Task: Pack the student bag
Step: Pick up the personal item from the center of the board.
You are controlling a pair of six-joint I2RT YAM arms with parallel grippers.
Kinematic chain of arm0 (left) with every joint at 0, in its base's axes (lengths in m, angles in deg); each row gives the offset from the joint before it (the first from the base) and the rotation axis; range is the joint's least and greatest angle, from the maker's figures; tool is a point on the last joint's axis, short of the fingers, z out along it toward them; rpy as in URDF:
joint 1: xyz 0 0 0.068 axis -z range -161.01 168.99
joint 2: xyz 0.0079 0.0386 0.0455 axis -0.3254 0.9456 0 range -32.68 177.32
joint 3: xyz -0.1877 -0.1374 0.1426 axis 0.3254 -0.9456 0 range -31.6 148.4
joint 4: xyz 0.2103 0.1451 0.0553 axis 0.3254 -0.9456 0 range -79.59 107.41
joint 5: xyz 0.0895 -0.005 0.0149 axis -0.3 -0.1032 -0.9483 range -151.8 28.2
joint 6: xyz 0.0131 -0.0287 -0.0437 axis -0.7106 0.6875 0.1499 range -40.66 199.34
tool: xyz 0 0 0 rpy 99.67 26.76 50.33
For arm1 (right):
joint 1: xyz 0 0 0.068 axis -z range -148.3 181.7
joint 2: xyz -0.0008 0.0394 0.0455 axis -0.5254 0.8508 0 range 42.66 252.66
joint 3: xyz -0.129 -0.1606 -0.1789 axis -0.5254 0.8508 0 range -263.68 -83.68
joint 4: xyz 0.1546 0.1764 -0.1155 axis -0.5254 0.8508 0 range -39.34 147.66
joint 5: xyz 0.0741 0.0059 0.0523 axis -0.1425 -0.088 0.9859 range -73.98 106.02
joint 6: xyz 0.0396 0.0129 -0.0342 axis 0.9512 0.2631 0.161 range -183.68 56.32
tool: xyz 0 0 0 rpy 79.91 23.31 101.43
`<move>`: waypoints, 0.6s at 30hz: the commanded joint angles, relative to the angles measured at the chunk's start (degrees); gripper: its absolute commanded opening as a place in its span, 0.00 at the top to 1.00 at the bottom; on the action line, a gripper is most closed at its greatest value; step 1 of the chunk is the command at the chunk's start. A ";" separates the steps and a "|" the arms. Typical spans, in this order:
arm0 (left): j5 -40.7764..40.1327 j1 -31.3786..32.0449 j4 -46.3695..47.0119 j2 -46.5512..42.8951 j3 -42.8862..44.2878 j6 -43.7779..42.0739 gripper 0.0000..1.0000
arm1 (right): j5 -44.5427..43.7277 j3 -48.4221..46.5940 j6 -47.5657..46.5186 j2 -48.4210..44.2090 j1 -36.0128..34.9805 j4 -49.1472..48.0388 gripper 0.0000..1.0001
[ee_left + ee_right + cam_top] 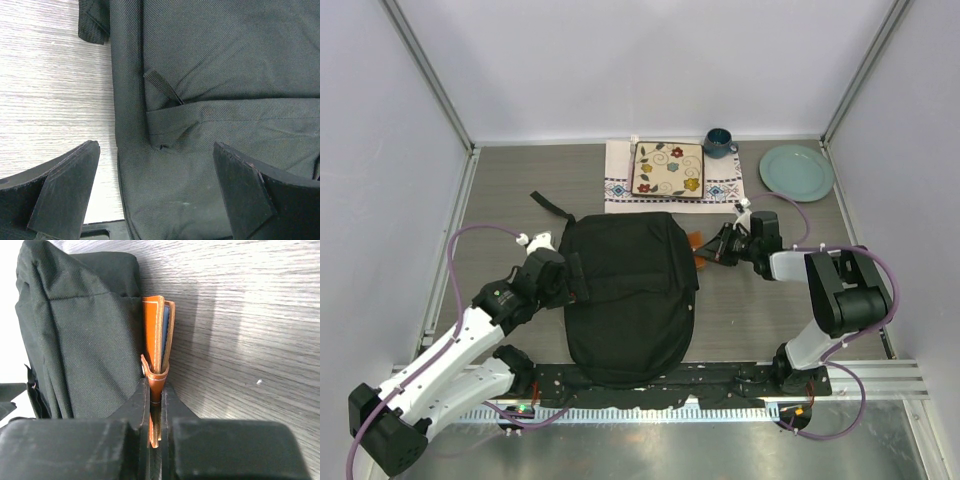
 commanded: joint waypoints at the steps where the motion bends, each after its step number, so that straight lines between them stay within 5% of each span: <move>1: -0.34 -0.17 0.96 -1.26 -0.14 -0.19 0.00 | -3.98 -2.14 -2.46 -2.52 -1.20 4.45 1.00; 11: -1.32 -0.26 -1.50 -5.13 3.19 -0.10 0.00 | -20.16 -3.54 -5.54 -25.54 -0.23 23.52 1.00; 18: 6.74 -0.17 7.86 -6.27 4.96 1.92 0.00 | -9.30 -3.55 1.89 -38.29 -0.41 25.13 1.00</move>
